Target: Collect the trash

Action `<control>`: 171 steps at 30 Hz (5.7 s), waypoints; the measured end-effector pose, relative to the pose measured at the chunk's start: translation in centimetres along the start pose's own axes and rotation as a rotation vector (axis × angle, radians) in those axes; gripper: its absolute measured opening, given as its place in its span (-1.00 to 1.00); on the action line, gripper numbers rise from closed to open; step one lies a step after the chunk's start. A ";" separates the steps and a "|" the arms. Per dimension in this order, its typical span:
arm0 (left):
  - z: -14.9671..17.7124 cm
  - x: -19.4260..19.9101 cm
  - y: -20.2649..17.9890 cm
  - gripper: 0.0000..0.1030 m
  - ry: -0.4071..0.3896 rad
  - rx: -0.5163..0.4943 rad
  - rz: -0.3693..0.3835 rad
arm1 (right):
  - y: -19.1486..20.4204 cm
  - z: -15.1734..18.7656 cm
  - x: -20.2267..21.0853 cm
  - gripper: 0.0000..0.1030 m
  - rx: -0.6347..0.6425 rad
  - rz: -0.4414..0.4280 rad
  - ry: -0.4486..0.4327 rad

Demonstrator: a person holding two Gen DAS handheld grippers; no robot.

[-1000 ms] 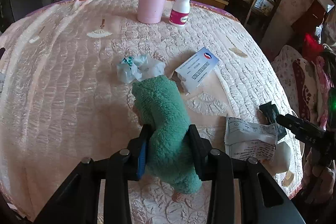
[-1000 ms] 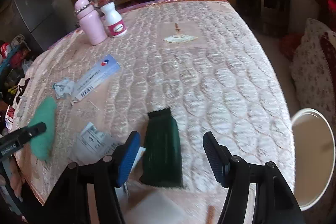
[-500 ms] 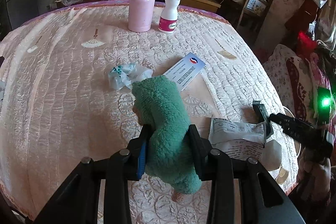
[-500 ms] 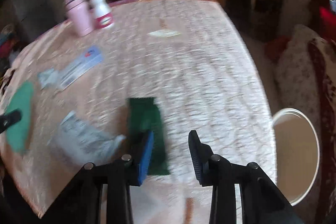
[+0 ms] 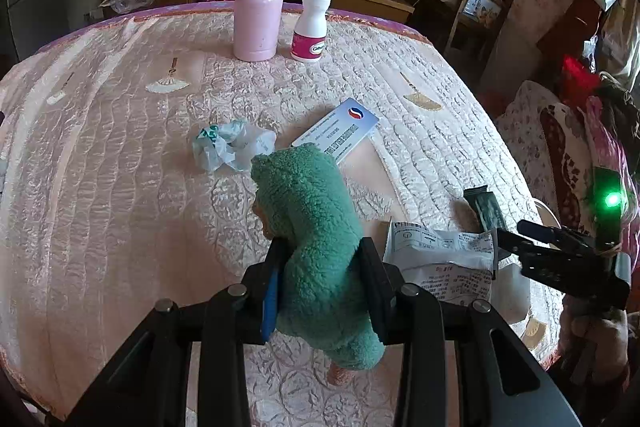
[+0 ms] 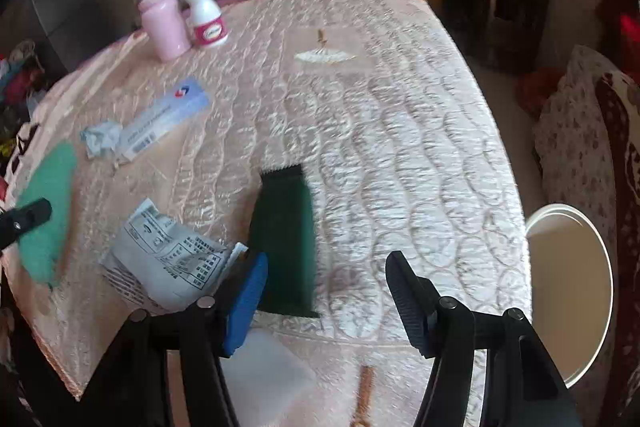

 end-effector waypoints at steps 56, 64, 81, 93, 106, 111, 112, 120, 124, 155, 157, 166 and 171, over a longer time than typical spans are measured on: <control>1.6 -1.2 -38.6 -0.26 -0.004 -0.434 0.289 | -26.6 9.8 12.0 -0.34 -0.427 0.139 -0.202; 2.8 -4.1 -42.4 -0.26 0.048 -0.445 0.332 | -30.0 11.1 10.5 -0.34 -0.508 0.168 -0.202; 3.1 -4.8 -41.5 -0.09 0.048 -0.406 0.291 | -31.5 11.8 9.3 0.46 -0.558 0.181 -0.219; 1.3 -1.2 -36.1 0.02 -0.070 -0.408 0.202 | -27.9 9.9 10.8 0.46 -0.436 0.227 -0.259; -0.9 0.6 -27.2 0.19 -0.130 -0.315 0.104 | -20.3 6.8 11.7 0.46 -0.347 0.157 -0.284; -1.4 0.8 -23.7 0.20 -0.138 -0.274 0.074 | -17.6 5.8 11.3 0.46 -0.313 0.126 -0.275; -1.5 0.8 -22.9 0.20 -0.138 -0.265 0.066 | -16.9 5.6 11.1 0.46 -0.304 0.118 -0.270; -1.9 0.4 -16.2 0.20 -0.127 -0.191 0.006 | -11.7 4.7 9.5 0.46 -0.242 0.058 -0.233; -2.0 0.1 -12.7 0.20 -0.115 -0.158 -0.022 | -9.0 4.2 8.3 0.46 -0.211 0.016 -0.206; -8.9 -7.1 9.2 0.43 -0.026 0.073 -0.173 | 8.3 2.9 -0.9 0.46 0.383 -0.039 0.176; -8.9 -7.5 8.9 0.43 -0.018 0.056 -0.158 | 7.1 1.1 -1.7 0.46 0.361 0.019 0.146; -7.8 -8.1 7.3 0.43 0.012 -0.023 -0.089 | 3.9 -4.6 -2.9 0.46 0.021 -0.050 -0.006; -7.9 -9.5 6.9 0.28 0.024 -0.073 -0.130 | 4.6 -3.1 -1.1 0.54 -0.106 -0.170 -0.022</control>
Point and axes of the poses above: each gripper's, at about its wrist camera, not at the fingertips, and x roughly against the way its jaws point, y to its left, z to its underside, the point moved 8 cm from there along -x, roughly the way its jaws point, and after that the axes turned 6 degrees about -z, right-handed, at the moved point
